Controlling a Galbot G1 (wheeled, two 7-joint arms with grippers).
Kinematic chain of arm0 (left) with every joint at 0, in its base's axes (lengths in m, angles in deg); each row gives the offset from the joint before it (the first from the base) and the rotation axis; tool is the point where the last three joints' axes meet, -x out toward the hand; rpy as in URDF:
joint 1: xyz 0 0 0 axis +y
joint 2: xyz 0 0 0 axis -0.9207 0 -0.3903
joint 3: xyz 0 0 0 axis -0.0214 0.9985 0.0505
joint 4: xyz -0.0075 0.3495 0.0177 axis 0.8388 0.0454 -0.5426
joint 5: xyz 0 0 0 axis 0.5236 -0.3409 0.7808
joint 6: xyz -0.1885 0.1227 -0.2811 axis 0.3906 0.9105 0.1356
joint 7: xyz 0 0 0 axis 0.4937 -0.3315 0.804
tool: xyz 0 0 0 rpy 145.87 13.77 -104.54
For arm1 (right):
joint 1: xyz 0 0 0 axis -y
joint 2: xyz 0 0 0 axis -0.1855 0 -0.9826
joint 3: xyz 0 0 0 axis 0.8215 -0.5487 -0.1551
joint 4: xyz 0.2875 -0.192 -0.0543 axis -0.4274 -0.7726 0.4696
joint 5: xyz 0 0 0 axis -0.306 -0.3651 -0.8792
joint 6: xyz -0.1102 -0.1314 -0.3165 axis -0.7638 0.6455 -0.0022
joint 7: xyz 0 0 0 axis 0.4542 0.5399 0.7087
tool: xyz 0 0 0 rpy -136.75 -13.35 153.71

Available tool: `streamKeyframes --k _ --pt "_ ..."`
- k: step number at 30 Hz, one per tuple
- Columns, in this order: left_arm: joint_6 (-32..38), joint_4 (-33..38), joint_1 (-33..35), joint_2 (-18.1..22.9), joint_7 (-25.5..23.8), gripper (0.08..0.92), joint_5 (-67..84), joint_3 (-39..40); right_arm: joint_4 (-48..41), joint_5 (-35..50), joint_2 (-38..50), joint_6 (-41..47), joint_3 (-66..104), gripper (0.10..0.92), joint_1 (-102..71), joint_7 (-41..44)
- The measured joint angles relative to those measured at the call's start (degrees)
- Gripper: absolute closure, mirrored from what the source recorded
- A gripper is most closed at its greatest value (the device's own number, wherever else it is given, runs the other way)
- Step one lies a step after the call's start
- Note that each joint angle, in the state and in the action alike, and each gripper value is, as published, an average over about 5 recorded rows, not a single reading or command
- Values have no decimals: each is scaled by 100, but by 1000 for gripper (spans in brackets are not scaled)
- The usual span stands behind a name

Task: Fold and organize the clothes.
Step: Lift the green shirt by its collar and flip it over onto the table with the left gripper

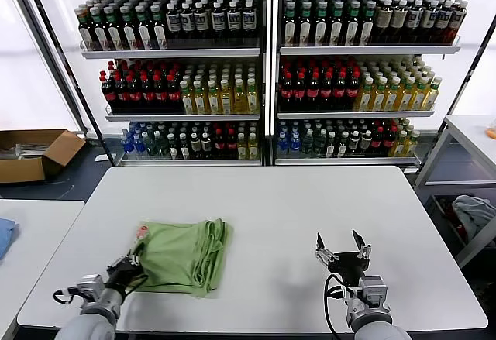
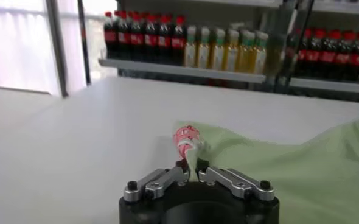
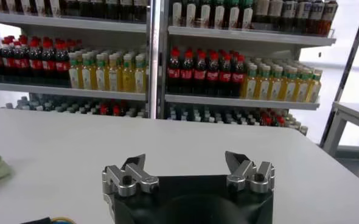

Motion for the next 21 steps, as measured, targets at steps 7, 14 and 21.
streamKeyframes --k 7,14,21 --pt "95 -205 -44 -870 -35 878 138 -982 8 10 -15 7 -63 203 50 -11" --pt "116 -335 -74 -1673 -118 878 101 -1644 11 -3 -52 11 -93 203 32 -19" --pt "101 -30 -117 -1663 -96 878 -178 -1393 45 -20 -52 -11 -7 203 -70 -23"
